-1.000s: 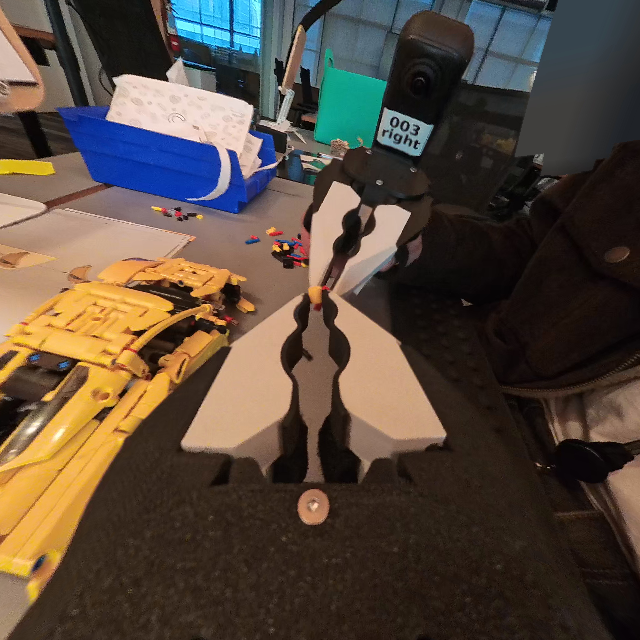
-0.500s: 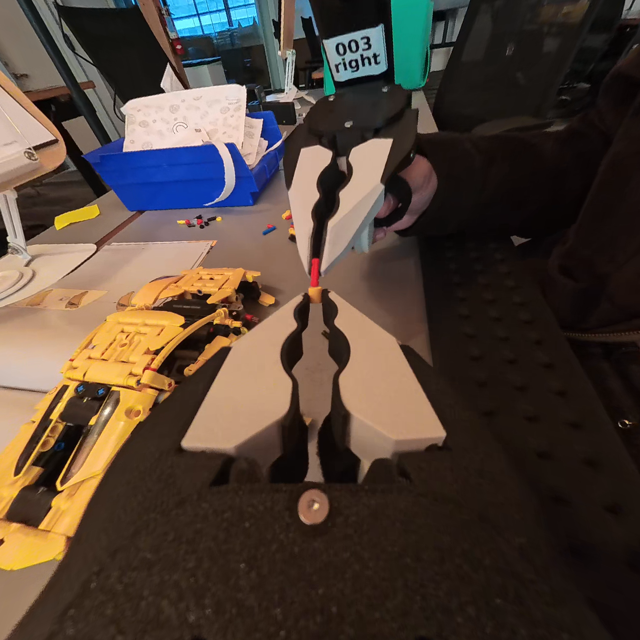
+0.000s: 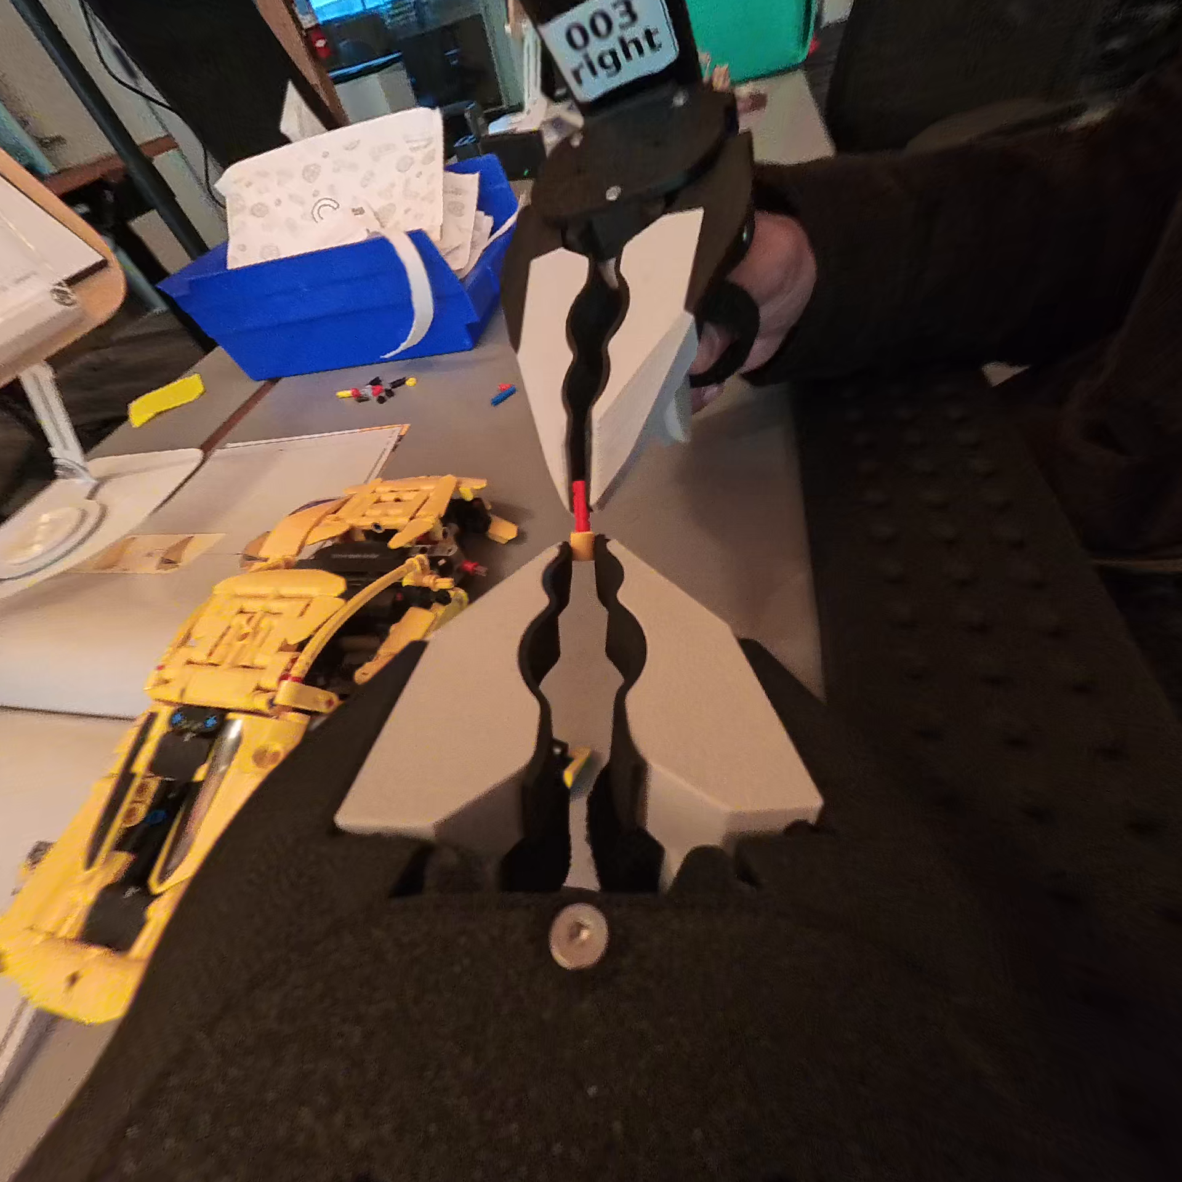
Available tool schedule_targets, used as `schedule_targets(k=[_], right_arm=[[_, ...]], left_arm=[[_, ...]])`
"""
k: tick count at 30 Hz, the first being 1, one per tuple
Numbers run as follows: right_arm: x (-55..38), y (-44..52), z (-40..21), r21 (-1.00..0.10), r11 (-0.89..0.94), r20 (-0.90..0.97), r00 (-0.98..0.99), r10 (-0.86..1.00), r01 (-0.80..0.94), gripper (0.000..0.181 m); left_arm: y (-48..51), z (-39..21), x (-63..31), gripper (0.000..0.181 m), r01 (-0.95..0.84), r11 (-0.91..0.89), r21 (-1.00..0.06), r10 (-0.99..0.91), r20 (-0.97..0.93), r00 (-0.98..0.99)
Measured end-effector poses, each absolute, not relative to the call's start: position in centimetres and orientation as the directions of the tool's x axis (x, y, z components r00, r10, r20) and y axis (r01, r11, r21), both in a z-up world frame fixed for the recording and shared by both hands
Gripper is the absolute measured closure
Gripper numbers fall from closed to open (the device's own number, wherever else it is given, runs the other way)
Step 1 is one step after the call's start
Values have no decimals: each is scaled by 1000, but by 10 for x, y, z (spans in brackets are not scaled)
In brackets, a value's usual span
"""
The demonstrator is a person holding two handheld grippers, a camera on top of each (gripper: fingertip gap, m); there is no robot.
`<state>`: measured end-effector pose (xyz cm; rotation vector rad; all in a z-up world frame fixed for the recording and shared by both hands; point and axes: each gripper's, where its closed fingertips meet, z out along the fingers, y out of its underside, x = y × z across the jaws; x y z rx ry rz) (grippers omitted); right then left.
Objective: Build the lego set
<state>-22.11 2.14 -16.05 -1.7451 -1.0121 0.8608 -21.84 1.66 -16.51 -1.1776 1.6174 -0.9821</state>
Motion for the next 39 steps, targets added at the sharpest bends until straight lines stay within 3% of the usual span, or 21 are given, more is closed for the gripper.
schedule_targets(k=[3,15,22,27,31,39], right_arm=[[-220,26,-167,-920,-296,-158,450,879,256,179],[-221,36,-173,-910,-333,-169,514,841,246,179],[-221,33,-186,-877,-338,-127,515,848,341,179],[-221,32,-182,-884,-362,-176,505,845,297,179],[-220,35,-177,-895,-375,-212,507,836,243,179],[-220,42,-161,-946,-247,-107,518,849,210,170]], left_arm=[[22,-171,-217,175,-307,303,-902,-952,-278,-126],[31,-175,-217,175,-345,243,-907,-970,-227,-87],[28,-189,-216,175,-407,341,-848,-939,-324,-113],[27,-184,-216,175,-387,326,-863,-945,-308,-111],[29,-181,-215,175,-369,216,-904,-976,-193,-99],[30,-163,-218,174,-261,-119,-958,-977,159,-139]])
